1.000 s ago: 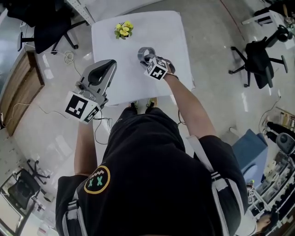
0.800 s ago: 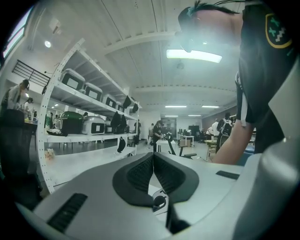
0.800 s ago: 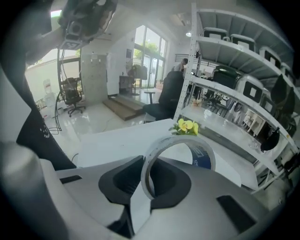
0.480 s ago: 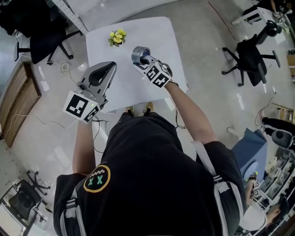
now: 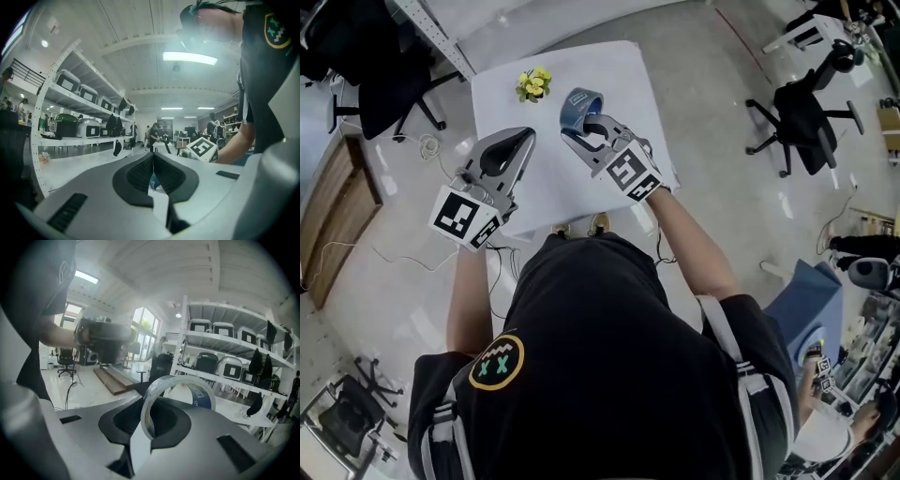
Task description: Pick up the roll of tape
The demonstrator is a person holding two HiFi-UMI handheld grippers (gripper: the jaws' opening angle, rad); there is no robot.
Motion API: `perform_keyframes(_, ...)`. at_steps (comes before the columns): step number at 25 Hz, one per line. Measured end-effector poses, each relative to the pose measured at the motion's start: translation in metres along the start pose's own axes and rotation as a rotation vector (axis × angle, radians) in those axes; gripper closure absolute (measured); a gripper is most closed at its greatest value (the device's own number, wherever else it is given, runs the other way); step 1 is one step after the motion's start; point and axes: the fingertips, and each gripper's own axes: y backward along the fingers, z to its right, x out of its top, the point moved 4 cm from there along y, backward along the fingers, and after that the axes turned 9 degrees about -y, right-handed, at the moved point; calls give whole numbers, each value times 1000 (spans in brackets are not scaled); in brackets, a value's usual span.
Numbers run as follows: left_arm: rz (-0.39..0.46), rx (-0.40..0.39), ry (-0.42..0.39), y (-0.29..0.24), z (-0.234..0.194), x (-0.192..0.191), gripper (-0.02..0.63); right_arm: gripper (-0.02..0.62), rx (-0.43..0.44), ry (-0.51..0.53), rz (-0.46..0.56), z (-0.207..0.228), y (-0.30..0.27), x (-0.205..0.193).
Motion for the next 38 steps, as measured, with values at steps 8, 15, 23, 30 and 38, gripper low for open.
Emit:
perform_keyframes(8,9,-16,-8,-6,-1,3,587,528,-13,3,156,-15,37,50)
perform_keyframes(15,9,-48,-6,-12,3,5,588,526,-35,62,204,-19,67,78)
perform_keyframes(23,18,-80,-10,-20,10,6,588,526,-98,17,240,-9,82,77)
perform_keyframes(30,28,-93,-27,-22,14,11,588,529,-125,9,248,-6,89,70)
perform_keyframes(38,27,-108,-36,-25,15,14,588,531,-129,1,249,-6,89,68)
